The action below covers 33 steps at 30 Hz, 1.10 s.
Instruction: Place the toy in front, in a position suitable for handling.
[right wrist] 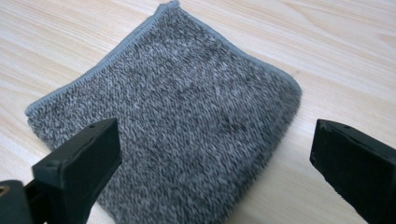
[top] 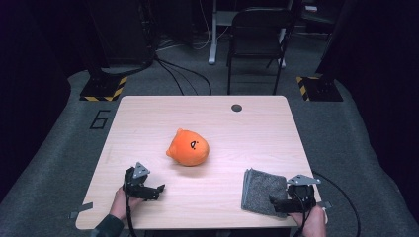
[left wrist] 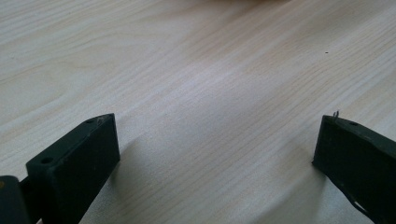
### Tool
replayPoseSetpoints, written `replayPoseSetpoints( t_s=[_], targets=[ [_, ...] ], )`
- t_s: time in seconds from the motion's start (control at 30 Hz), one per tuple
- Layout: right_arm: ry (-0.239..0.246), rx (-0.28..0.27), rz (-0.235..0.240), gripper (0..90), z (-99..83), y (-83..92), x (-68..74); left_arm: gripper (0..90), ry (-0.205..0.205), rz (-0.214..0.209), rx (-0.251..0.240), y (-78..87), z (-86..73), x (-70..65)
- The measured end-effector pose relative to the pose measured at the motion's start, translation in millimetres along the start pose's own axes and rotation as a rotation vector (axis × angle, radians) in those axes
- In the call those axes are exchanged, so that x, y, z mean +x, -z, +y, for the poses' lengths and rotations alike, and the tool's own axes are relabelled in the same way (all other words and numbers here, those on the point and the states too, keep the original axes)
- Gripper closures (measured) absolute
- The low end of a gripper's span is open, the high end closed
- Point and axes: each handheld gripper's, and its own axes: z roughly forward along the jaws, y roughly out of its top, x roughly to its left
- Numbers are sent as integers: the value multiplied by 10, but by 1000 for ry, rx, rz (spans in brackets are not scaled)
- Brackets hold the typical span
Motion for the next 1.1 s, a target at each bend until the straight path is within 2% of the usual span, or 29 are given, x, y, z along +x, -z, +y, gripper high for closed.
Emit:
replayPoseSetpoints(
  t_s=[0.03, 0.13, 0.17, 0.23, 0.27, 0.3, 0.37, 0.43, 0.5, 0.57, 0.77, 0.87, 0.9, 0.97, 1.1],
  targets=[
    [-11, 6, -4, 5, 15, -14, 21, 0, 0, 0, 0, 0, 0, 0],
    [6, 17, -3, 0, 53, -58, 55, 1, 0, 0, 0, 0, 0, 0],
    [-1, 13, 0, 0, 63, -76, 71, 1, 0, 0, 0, 0, 0, 0],
    [21, 19, 4, 0, 82, -112, 84, 1, 0, 0, 0, 0, 0, 0],
    [10, 24, 5, 0, 93, -128, 105, 1, 0, 0, 0, 0, 0, 0],
    [29, 31, 11, 0, 111, -158, 117, 0, 0, 0, 0, 0, 0, 0],
    [31, 42, 14, 0, 135, -204, 163, 1, 0, 0, 0, 0, 0, 0],
    [62, 62, 16, 0, 185, -288, 220, 0, 0, 0, 0, 0, 0, 0],
    [62, 62, 16, 0, 198, -311, 235, 0, 0, 0, 0, 0, 0, 0],
    [83, 79, 16, 0, 244, -400, 282, 1, 0, 0, 0, 0, 0, 0],
    [103, 97, 4, 0, 259, -455, 308, 1, 0, 0, 0, 0, 0, 0],
    [98, 97, 3, 12, 243, -454, 292, 1, 0, 0, 0, 0, 0, 0],
    [82, 97, -5, 25, 234, -456, 286, 1, 0, 0, 0, 0, 0, 0],
    [85, 107, 12, 59, 224, -468, 251, 0, -1, -1, 0, 0, 0, 1],
    [55, 125, 19, 140, 183, -506, 253, 0, -3, -6, 2, 1, 2, 1]
  ],
)
